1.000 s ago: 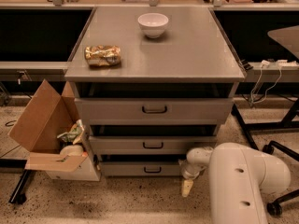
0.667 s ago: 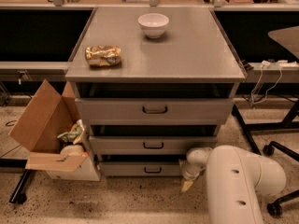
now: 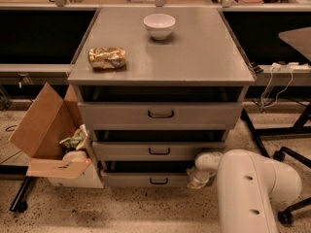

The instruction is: Open bottom drawer

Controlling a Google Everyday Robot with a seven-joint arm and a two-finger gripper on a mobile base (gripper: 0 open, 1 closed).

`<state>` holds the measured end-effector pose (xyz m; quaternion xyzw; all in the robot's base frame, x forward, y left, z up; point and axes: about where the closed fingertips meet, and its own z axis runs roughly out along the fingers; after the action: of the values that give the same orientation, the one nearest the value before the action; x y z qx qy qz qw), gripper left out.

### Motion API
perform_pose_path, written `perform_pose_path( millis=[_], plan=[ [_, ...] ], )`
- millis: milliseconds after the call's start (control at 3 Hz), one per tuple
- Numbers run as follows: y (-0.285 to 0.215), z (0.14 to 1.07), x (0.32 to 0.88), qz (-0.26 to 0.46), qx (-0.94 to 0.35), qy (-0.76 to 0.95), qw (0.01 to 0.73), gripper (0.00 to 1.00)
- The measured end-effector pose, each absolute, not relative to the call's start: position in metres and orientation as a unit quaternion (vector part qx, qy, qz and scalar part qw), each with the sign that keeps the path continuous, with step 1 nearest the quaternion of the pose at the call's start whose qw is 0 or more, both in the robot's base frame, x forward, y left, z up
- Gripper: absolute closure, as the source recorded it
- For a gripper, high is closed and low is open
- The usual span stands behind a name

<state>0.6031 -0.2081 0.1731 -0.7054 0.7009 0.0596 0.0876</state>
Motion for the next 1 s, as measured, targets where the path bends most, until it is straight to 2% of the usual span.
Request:
perform_pose_path(
  millis=[333, 667, 1000],
  plan=[
    [-0.208, 0.180, 0.603, 0.060, -0.705, 0.701, 0.088, 0.95],
    [-0.208, 0.188, 0.603, 0.060, -0.705, 0.701, 0.088, 1.00],
    [-0.208, 0.191, 0.603, 0.060, -0.705, 0.701, 0.088, 1.00]
  ],
)
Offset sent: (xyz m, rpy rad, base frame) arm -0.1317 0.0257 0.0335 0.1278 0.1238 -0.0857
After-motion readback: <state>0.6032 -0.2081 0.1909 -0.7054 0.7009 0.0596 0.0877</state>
